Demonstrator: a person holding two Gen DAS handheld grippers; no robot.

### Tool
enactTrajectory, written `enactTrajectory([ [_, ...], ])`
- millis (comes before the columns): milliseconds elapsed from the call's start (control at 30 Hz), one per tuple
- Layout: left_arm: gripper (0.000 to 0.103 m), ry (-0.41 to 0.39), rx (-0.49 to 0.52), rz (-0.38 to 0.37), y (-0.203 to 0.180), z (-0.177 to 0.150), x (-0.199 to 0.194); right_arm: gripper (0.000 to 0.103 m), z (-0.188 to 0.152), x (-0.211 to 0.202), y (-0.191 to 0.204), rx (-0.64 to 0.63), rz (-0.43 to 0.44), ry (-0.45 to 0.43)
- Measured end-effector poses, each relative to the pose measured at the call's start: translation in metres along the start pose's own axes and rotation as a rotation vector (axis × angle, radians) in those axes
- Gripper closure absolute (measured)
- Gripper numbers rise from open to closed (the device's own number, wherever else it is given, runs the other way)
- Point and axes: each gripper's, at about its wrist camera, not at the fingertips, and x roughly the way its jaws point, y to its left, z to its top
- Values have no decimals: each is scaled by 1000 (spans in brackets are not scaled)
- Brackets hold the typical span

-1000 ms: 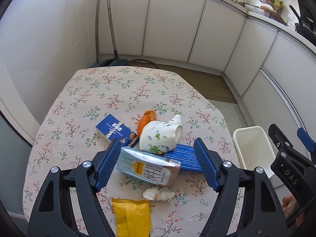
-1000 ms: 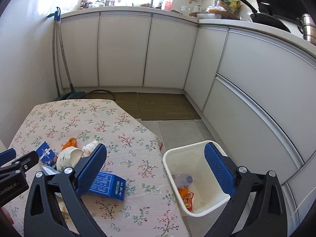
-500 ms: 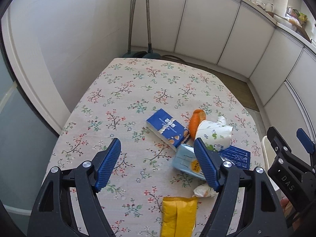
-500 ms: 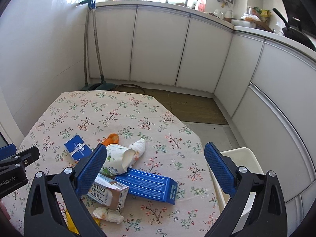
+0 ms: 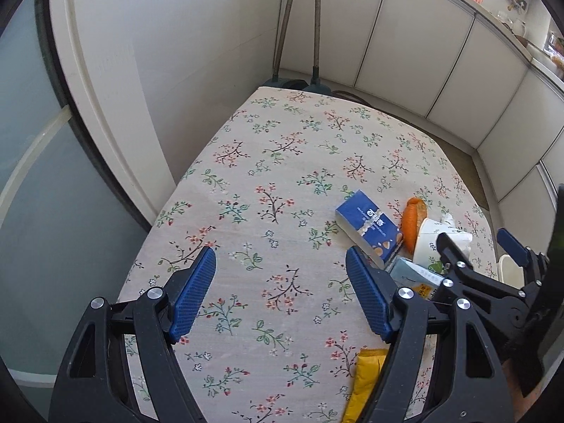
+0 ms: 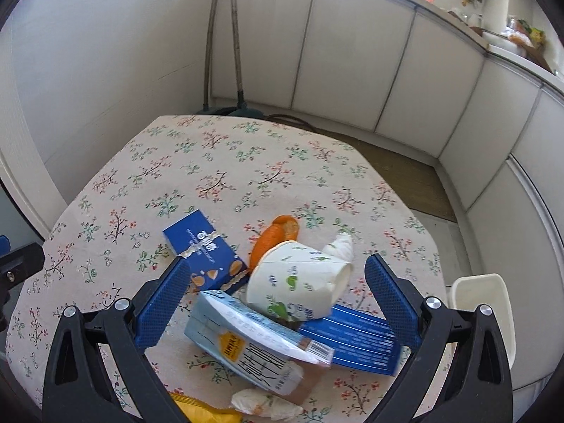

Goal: Collect trash
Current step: 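Move both open grippers back over the table toward the remaining trash, then grasp the blue biscuit box with the right gripper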

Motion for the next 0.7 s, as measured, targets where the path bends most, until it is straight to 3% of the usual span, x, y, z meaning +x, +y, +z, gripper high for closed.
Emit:
enactTrajectory([
  [167,30,1,-50,15,27,5,-2,7,6,36,34,-124,29,66],
  [433,30,26,-87,37,54,5,1,7,19,94,67,-229,177,262],
  [700,30,54,-89,38,60,4,8,7,15,138,87,-348,223,446],
])
